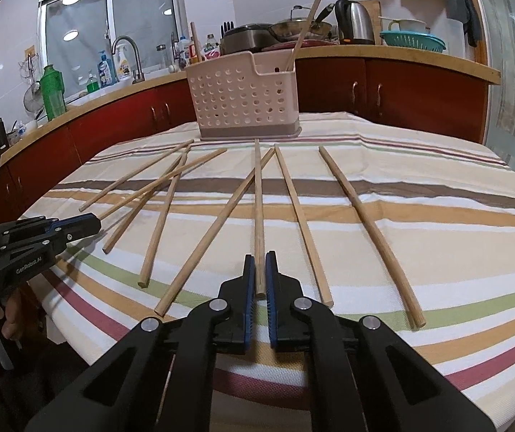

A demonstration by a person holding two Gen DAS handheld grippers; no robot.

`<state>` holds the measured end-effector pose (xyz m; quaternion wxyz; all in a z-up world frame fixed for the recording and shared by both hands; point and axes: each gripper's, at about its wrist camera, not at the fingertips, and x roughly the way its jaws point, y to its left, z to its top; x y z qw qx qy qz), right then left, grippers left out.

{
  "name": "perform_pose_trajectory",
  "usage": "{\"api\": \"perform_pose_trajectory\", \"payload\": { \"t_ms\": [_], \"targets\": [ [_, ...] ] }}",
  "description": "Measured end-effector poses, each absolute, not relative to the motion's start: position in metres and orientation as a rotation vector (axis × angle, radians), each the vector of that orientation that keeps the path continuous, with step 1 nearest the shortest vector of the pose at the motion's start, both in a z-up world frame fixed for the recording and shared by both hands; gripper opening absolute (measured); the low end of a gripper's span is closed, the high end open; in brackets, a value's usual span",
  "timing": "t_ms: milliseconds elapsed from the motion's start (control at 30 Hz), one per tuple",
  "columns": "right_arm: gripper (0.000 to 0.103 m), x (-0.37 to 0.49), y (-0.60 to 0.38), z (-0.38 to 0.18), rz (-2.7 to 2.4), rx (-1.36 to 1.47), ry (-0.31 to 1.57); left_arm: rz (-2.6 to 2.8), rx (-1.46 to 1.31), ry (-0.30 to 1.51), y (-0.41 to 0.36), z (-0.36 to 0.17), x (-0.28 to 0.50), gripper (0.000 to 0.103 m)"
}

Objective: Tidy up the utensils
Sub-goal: 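Move the left tool back to a chopstick and close it while the right tool grasps another, then lift the left tool's chopstick upright over the caddy while the right tool carries its own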

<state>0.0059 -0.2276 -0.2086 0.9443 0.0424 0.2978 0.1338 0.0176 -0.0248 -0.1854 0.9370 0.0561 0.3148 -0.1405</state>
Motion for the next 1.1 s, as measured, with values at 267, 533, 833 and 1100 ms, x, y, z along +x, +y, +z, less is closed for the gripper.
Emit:
{"api": "perform_pose_trajectory", "payload": {
  "t_ms": [267, 533, 833, 1100],
  "targets": [
    [0.007, -0.003, -0.228, -0.184, 0.256, 0.078, 0.533, -0.261, 0.106, 0.591, -0.017, -0.169, 0.013, 0.006],
    [0.007, -0.012, -0.236, -0.144, 0.235, 0.086, 0.417, -0.224, 0.083, 0.525, -0.005, -0.144, 0.010, 0.006],
    [0.007, -0.012, -0.242, -0.097, 0.223, 0.095, 0.310, -0.194, 0.052, 0.417, 0.008, -0.097, 0.002, 0.006],
    [0.007, -0.002, -0.239, -0.070, 0.243, 0.084, 0.256, -0.196, 0.037, 0.341, 0.013, -0.060, -0.003, 0.006]
  ]
}}
